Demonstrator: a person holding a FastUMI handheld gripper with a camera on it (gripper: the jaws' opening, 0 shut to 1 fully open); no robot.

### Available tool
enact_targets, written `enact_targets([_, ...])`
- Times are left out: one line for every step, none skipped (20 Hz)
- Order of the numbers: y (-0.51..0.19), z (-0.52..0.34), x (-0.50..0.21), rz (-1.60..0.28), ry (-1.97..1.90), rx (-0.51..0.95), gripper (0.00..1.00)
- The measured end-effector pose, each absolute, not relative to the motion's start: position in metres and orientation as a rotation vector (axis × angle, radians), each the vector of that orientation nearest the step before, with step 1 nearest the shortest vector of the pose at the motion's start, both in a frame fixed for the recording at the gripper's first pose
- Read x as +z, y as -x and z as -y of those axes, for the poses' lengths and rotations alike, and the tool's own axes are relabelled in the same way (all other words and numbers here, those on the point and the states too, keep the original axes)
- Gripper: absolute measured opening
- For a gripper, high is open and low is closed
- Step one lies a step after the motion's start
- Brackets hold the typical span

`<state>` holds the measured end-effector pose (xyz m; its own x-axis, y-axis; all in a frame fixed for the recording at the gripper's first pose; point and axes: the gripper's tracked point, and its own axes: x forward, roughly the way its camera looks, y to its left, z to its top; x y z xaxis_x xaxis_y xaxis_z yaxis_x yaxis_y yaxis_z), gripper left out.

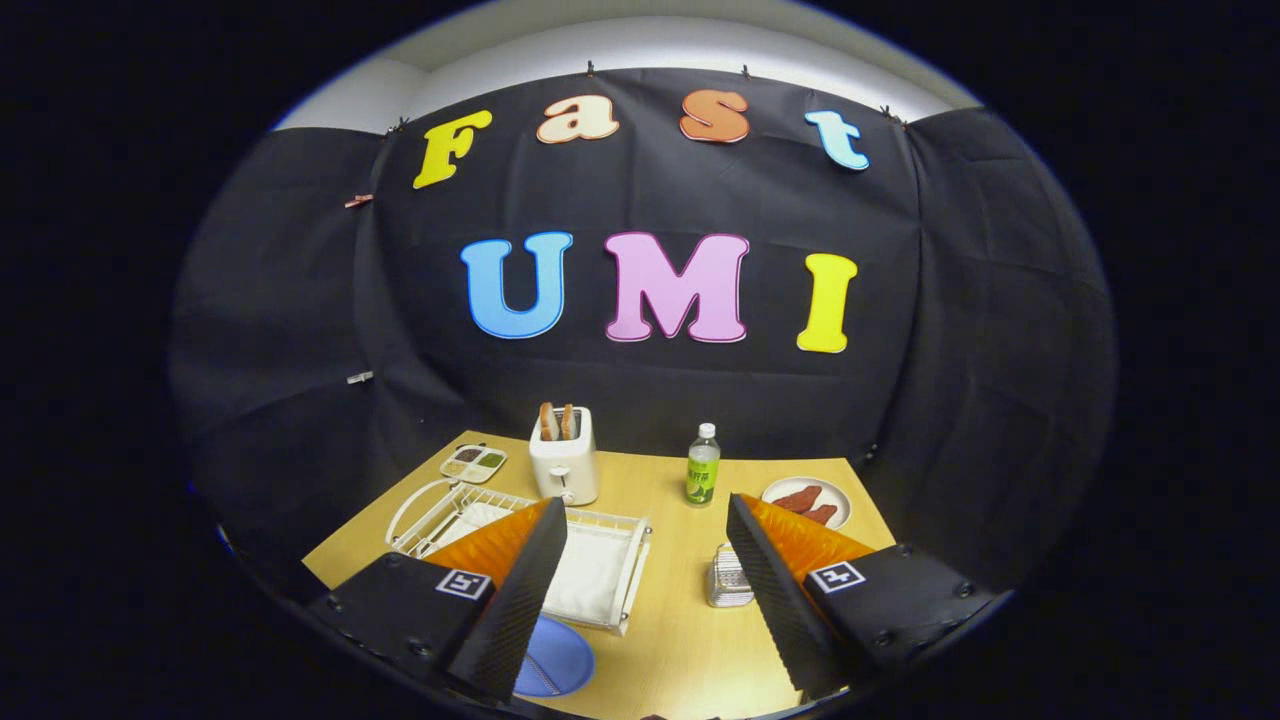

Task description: Take the plate from the dish rack, then take the spoon from the basket and place it into the plate.

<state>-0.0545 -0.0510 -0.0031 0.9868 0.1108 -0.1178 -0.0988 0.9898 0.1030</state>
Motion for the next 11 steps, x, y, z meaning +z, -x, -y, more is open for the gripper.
enact_targets([0.054,0.054,-0.003,-0.118,-0.095,0.094,0.99])
enact_targets([0.053,0.058,-0.003,-0.114,-0.094,0.083,0.99])
enact_targets([0.054,0.061,-0.004,-0.113,-0.096,0.074,0.99])
enact_targets([0.054,0.063,-0.004,-0.113,-0.098,0.066,0.99])
enact_targets([0.054,0.064,-0.004,-0.113,-0.101,0.06,0.99])
enact_targets([0.053,0.066,-0.004,-0.111,-0.105,0.055,0.99])
enact_targets([0.053,0.067,-0.005,-0.112,-0.106,0.052,0.99])
enact_targets([0.052,0.069,-0.007,-0.113,-0.105,0.049,0.99])
enact_targets([0.051,0.069,-0.008,-0.115,-0.103,0.049,0.99])
enact_targets([0.051,0.07,-0.01,-0.117,-0.102,0.047,0.99])
enact_targets([0.051,0.07,-0.011,-0.122,-0.101,0.049,0.99])
